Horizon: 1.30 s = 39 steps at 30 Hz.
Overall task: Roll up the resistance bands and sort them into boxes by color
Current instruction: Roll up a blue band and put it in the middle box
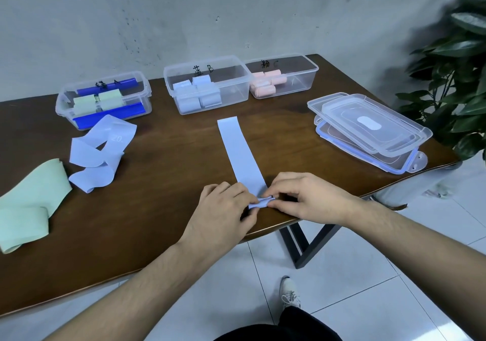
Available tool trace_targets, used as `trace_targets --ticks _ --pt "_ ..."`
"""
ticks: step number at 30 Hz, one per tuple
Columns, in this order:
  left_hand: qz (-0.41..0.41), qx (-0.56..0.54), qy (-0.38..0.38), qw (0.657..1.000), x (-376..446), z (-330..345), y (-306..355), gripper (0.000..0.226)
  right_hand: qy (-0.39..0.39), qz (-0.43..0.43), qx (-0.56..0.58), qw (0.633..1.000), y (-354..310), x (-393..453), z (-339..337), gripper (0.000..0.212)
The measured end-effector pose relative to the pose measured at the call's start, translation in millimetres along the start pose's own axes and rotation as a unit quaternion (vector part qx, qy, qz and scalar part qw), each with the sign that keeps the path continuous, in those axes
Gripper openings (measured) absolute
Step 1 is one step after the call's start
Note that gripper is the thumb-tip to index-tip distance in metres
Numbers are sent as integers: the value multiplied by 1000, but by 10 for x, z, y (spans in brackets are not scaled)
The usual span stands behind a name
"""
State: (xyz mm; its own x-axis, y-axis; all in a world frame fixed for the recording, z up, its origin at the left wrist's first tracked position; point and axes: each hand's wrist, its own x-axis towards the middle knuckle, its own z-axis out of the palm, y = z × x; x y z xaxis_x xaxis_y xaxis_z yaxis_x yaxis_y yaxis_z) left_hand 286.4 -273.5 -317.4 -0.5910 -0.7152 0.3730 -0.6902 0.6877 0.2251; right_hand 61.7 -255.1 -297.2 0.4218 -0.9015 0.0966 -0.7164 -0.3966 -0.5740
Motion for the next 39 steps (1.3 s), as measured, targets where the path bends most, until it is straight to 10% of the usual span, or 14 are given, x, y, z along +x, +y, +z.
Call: trace_targets --ticks 39 --pt "-56 13 12 998 135 -28 -70 28 7 -53 -9 999 225 294 -68 21"
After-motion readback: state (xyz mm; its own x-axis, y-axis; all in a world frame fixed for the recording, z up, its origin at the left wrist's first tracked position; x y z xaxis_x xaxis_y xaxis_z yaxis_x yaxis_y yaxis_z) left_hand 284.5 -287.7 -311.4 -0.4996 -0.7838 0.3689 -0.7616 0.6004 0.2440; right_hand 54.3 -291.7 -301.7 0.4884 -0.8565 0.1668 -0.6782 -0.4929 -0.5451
